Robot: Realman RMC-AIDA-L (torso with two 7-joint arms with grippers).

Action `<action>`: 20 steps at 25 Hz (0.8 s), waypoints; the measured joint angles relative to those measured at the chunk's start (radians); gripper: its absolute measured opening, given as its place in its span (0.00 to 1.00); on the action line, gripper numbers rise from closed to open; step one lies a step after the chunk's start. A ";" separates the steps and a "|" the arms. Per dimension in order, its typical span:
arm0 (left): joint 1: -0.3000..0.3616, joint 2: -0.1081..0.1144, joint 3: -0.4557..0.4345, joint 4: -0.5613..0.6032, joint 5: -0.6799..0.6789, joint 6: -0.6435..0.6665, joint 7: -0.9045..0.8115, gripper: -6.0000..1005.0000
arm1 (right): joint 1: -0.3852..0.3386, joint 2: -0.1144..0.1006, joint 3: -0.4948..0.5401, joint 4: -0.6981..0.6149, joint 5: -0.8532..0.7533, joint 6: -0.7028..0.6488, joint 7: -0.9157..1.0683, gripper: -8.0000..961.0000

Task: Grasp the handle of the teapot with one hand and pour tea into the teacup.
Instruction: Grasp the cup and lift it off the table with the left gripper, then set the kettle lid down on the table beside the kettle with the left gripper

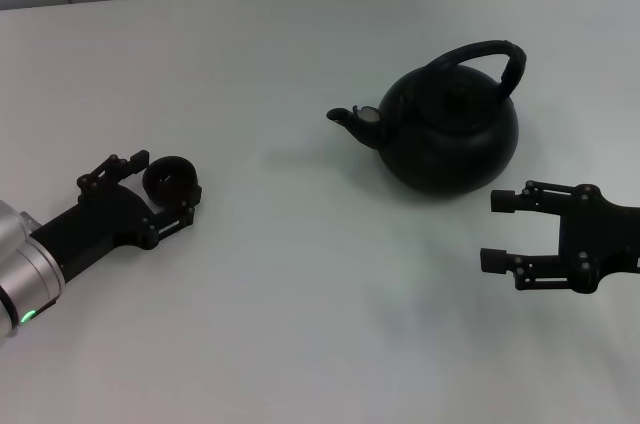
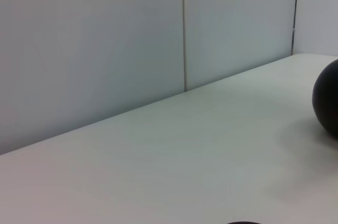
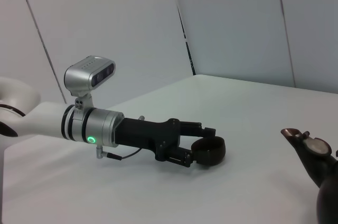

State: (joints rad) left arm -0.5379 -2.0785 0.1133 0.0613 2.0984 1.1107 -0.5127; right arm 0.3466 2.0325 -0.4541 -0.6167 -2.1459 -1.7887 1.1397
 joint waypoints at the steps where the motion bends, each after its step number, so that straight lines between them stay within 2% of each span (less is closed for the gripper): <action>1: 0.000 0.000 0.001 0.000 0.000 0.000 0.000 0.86 | 0.000 0.000 0.000 0.000 0.000 0.000 0.000 0.84; 4: 0.000 0.000 0.004 0.000 0.003 0.002 0.000 0.86 | 0.000 -0.001 0.001 0.000 0.000 0.000 0.000 0.84; 9: 0.000 0.000 0.006 0.000 0.005 0.004 -0.003 0.69 | -0.001 -0.002 0.009 0.000 0.000 0.000 0.000 0.84; 17: -0.005 0.005 0.011 0.000 0.007 0.099 -0.012 0.68 | -0.004 -0.001 0.009 0.002 0.000 0.000 0.000 0.84; 20: -0.026 0.003 0.056 0.001 0.009 0.130 -0.034 0.68 | -0.005 0.001 0.009 0.003 0.000 0.000 0.000 0.84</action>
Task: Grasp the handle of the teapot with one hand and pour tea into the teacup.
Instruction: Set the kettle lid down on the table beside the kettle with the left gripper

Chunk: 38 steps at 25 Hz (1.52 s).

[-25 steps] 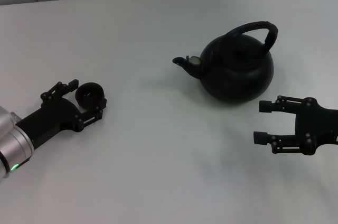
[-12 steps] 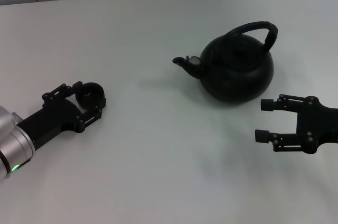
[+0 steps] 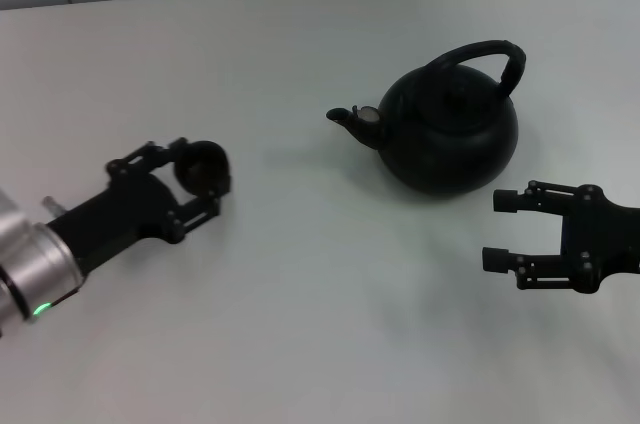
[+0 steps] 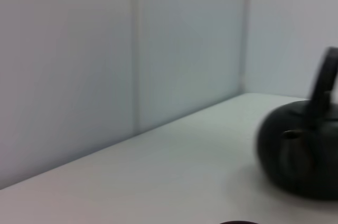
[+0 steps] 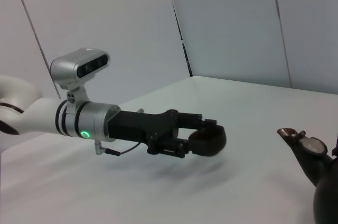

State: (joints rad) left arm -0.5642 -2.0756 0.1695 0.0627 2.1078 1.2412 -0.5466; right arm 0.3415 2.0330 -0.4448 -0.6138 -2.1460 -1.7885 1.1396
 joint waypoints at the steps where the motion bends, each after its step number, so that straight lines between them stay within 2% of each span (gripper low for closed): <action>1: -0.010 -0.001 0.020 0.000 0.001 0.003 -0.008 0.68 | -0.001 0.001 0.000 0.000 0.000 0.000 0.000 0.84; 2: -0.031 -0.003 0.049 -0.009 0.002 0.002 -0.016 0.68 | -0.003 0.002 0.000 0.000 0.000 0.000 0.000 0.84; 6: -0.060 -0.004 0.067 -0.035 0.002 -0.008 -0.013 0.68 | -0.004 0.003 0.000 0.000 0.000 0.000 0.000 0.84; 12: -0.112 -0.004 0.071 -0.083 0.003 -0.059 -0.005 0.69 | -0.006 0.004 0.000 0.003 0.000 0.000 0.000 0.84; 17: -0.130 -0.005 0.068 -0.135 0.003 -0.125 0.045 0.69 | -0.006 0.004 0.001 0.004 0.000 0.000 0.000 0.84; 38: -0.131 -0.004 0.020 -0.213 0.002 -0.242 0.127 0.70 | -0.010 0.006 0.002 0.005 0.000 0.000 0.000 0.84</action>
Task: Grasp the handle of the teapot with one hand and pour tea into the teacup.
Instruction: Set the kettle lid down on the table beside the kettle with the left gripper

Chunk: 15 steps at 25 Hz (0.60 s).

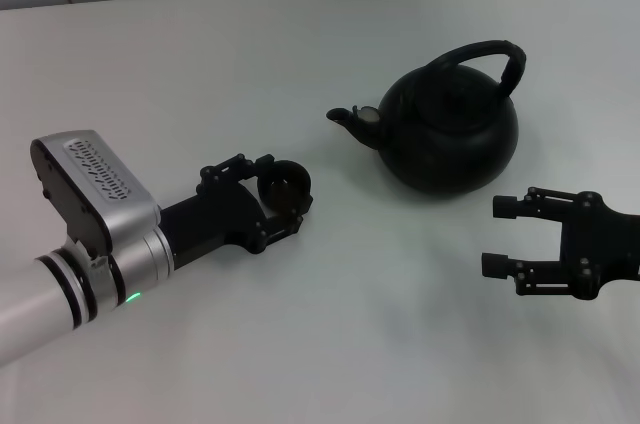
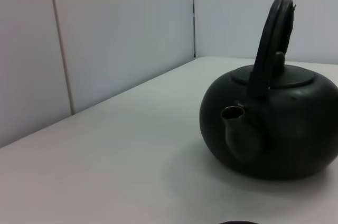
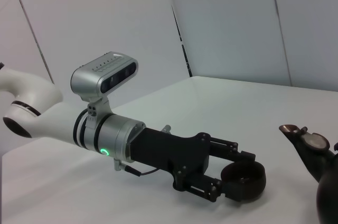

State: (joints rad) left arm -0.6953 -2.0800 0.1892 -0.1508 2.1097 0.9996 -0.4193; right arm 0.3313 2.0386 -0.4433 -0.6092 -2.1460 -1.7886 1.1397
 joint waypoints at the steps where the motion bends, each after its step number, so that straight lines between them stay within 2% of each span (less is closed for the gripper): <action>1: 0.000 0.000 0.000 -0.003 0.000 -0.003 0.003 0.70 | 0.000 0.000 0.000 0.000 0.000 0.000 0.000 0.84; 15: 0.006 0.000 -0.037 -0.017 0.001 -0.013 0.014 0.71 | 0.000 0.000 0.000 0.000 0.000 0.000 0.000 0.84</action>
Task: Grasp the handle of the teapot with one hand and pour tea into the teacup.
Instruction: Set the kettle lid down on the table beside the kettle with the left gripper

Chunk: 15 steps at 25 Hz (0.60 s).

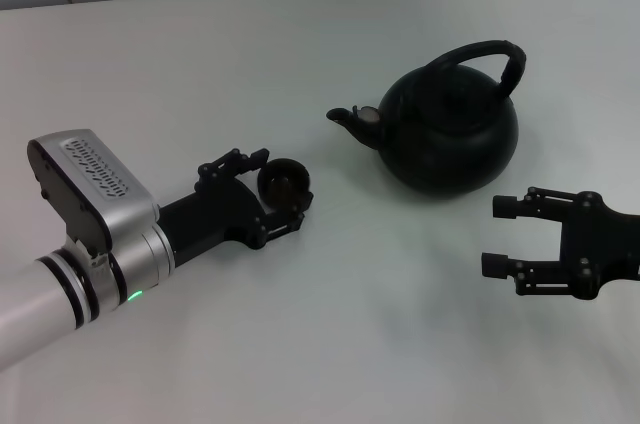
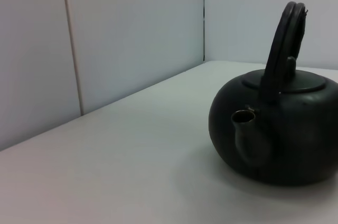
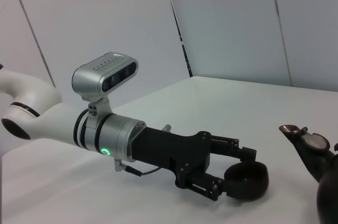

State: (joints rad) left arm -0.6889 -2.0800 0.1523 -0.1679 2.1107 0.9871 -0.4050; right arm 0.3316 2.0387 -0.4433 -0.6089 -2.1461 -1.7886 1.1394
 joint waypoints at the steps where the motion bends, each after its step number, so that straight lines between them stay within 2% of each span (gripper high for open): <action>1: 0.000 0.000 0.001 0.000 0.000 -0.001 0.000 0.71 | 0.000 0.000 0.000 0.000 0.000 0.000 0.000 0.84; 3: 0.000 0.000 0.003 0.000 0.000 -0.003 0.000 0.71 | 0.001 0.000 0.000 0.000 0.000 0.000 0.000 0.84; 10: 0.000 0.000 0.000 -0.001 0.000 0.000 0.000 0.86 | 0.001 0.000 0.000 0.000 0.000 0.000 0.000 0.84; 15: 0.001 0.000 -0.001 -0.001 0.000 0.002 0.000 0.86 | 0.003 0.000 0.000 0.000 0.000 0.000 0.000 0.84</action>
State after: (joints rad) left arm -0.6884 -2.0800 0.1515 -0.1687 2.1108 0.9887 -0.4049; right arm 0.3342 2.0387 -0.4433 -0.6089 -2.1461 -1.7882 1.1395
